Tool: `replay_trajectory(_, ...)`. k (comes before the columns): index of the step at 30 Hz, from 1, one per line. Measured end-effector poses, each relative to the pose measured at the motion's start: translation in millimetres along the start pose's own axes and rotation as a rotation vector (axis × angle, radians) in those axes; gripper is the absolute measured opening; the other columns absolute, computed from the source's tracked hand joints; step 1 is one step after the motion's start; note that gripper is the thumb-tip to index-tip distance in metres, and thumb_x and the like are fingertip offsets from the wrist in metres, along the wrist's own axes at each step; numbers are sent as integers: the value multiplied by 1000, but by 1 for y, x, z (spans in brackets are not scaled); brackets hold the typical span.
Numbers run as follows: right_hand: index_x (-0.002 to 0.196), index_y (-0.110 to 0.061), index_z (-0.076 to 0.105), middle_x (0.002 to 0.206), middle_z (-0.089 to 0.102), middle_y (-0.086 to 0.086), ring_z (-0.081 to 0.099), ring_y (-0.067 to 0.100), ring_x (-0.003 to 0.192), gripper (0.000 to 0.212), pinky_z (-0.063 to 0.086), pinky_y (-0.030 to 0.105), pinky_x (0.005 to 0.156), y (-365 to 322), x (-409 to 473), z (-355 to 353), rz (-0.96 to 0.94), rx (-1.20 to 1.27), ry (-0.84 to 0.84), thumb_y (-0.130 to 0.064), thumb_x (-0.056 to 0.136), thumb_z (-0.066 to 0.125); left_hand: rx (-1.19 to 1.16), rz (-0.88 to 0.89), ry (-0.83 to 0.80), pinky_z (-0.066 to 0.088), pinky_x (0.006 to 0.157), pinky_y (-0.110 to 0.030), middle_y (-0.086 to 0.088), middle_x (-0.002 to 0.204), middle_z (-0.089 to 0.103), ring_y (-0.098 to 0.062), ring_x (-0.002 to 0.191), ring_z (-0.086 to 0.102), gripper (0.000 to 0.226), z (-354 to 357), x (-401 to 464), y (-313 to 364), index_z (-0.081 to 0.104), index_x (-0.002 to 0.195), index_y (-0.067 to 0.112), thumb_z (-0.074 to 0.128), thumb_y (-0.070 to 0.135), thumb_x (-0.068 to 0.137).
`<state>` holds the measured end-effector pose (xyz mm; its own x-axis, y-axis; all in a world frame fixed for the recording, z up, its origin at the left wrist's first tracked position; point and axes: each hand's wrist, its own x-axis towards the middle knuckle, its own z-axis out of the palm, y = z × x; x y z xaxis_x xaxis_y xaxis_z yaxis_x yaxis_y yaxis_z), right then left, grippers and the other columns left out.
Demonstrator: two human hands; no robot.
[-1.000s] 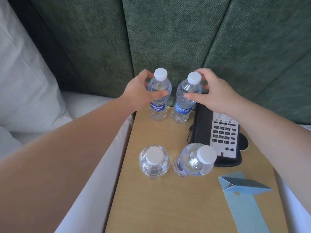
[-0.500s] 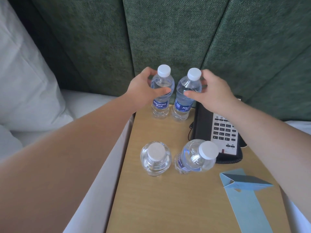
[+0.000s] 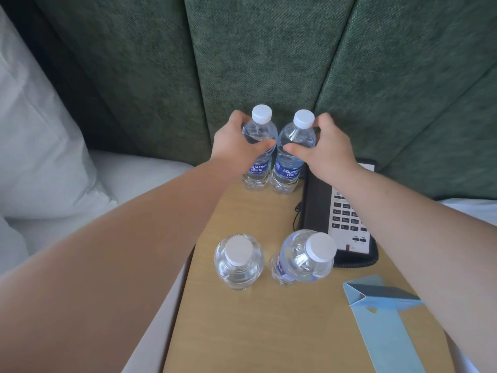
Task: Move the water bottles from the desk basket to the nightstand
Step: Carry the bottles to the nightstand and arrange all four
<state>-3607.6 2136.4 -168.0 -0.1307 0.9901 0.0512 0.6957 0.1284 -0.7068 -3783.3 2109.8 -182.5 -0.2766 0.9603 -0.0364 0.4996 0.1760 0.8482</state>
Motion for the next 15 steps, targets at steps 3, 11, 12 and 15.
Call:
replay_trajectory(3, 110, -10, 47, 108, 59, 2, 55, 21, 98, 56, 35, 26, 74, 0, 0, -1, 6, -7, -24, -37, 73, 79, -2, -15, 8, 39, 62, -17, 15, 96, 58, -1, 82, 56, 60, 0, -1, 1, 45, 118, 25, 80, 41, 73)
replay_trajectory(11, 136, -25, 41, 131, 51, 5, 59, 6, 103, 63, 41, 14, 84, -9, -46, -41, -1, 47, -73, -56, 84, 57, 47, -21, -15, 46, 98, -35, -6, 133, 55, -17, 115, 57, 79, -41, -40, 8, 39, 141, 16, 63, 60, 80)
replay_trajectory(12, 133, -29, 44, 128, 54, 1, 59, -4, 99, 59, 40, 5, 79, -8, -64, -51, -17, 132, -136, -60, 83, 52, -30, -22, -52, 49, 97, -39, -3, 128, 60, -16, 112, 60, 74, -52, -56, 8, 48, 134, 19, 59, 66, 79)
replay_trajectory(15, 126, -50, 43, 134, 50, -12, 50, -6, 118, 61, 39, 11, 92, -1, -118, -73, -54, 287, -404, -76, 72, 51, -230, 14, -257, 53, 93, -40, 2, 118, 64, -13, 109, 63, 64, -82, -112, -2, 56, 121, 29, 56, 69, 72)
